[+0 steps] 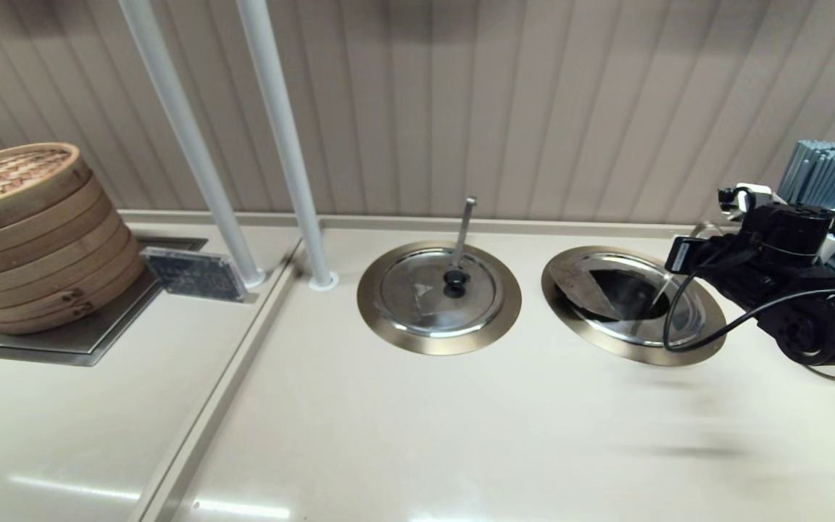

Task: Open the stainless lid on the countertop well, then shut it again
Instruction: Stir with a spoon

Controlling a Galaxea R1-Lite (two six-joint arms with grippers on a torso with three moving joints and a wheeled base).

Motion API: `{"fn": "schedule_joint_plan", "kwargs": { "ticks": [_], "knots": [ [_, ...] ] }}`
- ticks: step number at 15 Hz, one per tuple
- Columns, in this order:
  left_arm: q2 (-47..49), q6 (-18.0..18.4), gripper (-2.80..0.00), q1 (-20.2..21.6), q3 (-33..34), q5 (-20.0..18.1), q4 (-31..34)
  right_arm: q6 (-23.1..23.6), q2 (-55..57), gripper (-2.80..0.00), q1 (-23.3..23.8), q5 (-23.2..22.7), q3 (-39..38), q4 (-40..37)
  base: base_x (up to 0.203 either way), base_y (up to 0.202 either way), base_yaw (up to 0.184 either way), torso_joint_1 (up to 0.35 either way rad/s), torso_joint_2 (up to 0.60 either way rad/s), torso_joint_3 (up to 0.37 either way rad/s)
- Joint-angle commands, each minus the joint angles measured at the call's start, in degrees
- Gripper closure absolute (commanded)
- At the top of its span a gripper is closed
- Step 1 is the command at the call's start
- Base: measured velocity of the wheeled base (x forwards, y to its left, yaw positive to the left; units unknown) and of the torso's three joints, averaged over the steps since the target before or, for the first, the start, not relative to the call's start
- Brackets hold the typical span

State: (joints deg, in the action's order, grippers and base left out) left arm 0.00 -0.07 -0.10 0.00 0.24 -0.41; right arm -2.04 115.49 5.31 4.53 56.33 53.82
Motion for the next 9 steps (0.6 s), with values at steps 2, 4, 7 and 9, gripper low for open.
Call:
{"fn": "schedule_joint_plan", "kwargs": {
  "ticks": [2,4,7,9],
  "knots": [
    [0.00,-0.01,0.00,0.01,0.00,0.02,-0.02,0.46,3.96,0.00,1.85,0.15,1.90,0.23,0.000,0.000,0.000,0.000,0.00,0.000],
    [0.00,-0.01,0.00,0.01,0.00,0.02,-0.02,0.32,5.49,0.00,2.38,1.18,3.91,0.29,0.000,0.000,0.000,0.000,0.00,0.000],
    [0.00,-0.01,0.00,0.01,0.00,0.02,-0.02,-0.05,9.52,0.00,2.34,5.06,8.57,3.14,0.000,0.000,0.000,0.000,0.00,0.000],
    [0.00,-0.01,0.00,0.01,0.00,0.02,-0.02,-0.11,10.89,0.00,2.33,5.84,10.41,4.01,0.000,0.000,0.000,0.000,0.00,0.000]
  ]
}}
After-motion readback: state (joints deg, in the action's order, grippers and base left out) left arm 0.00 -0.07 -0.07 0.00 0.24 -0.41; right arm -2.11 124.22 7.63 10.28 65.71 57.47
